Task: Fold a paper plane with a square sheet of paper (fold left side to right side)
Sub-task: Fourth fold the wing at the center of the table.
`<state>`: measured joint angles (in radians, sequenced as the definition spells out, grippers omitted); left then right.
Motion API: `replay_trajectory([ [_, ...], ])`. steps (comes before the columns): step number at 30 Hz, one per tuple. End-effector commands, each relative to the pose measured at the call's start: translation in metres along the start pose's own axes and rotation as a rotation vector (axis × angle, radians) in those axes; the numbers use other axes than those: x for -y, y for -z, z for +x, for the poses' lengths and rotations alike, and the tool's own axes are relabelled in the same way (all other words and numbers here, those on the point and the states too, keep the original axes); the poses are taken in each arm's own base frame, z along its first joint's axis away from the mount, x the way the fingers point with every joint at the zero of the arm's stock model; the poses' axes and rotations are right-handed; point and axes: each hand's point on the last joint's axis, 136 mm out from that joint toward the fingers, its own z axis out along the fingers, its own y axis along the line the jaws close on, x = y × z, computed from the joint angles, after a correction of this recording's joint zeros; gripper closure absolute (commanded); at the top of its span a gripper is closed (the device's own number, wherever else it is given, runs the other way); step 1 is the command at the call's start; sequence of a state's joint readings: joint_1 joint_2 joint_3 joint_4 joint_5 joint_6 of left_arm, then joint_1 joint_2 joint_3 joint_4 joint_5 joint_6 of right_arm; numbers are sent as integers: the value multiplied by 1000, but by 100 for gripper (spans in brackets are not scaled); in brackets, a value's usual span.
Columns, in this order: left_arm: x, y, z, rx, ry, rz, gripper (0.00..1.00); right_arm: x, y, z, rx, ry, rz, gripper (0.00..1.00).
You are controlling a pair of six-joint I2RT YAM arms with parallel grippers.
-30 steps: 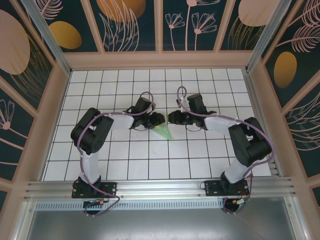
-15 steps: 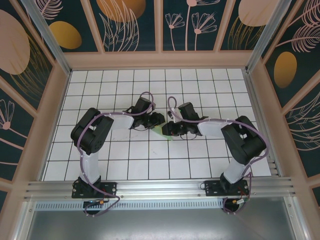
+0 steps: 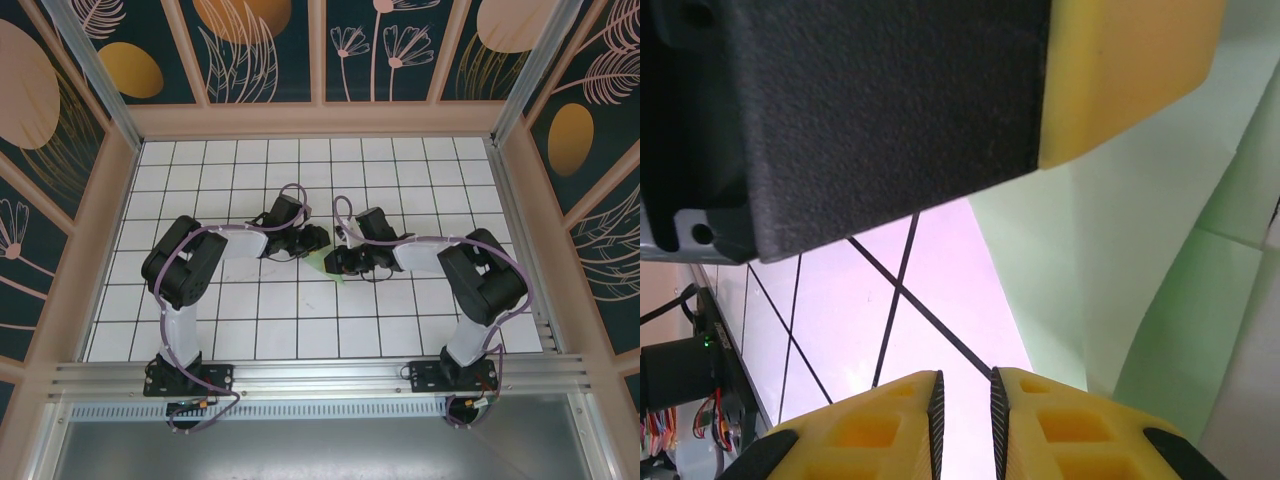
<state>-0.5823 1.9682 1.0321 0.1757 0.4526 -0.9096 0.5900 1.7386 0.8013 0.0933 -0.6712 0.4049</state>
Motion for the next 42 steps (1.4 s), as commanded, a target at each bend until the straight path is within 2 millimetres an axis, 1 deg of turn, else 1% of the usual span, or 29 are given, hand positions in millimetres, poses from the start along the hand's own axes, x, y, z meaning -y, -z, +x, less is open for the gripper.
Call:
replay_trajectory([
  [1,-33,-8,14,-24,28,-102,65,16,-3,12,-31,-24,43,77],
  [6,-33,-8,14,-26,28,-103,65,17,-1,10,-27,-23,53,77],
  [13,-33,-9,13,-25,27,-103,65,21,-3,18,-45,-35,57,77],
  [21,-33,-9,12,-27,25,-104,65,28,-4,21,-50,-45,82,77],
  [32,-34,-10,13,-27,27,-107,65,33,-3,21,-47,-49,114,77],
  [42,-35,-10,13,-27,26,-109,65,35,-6,34,-84,-56,111,77],
])
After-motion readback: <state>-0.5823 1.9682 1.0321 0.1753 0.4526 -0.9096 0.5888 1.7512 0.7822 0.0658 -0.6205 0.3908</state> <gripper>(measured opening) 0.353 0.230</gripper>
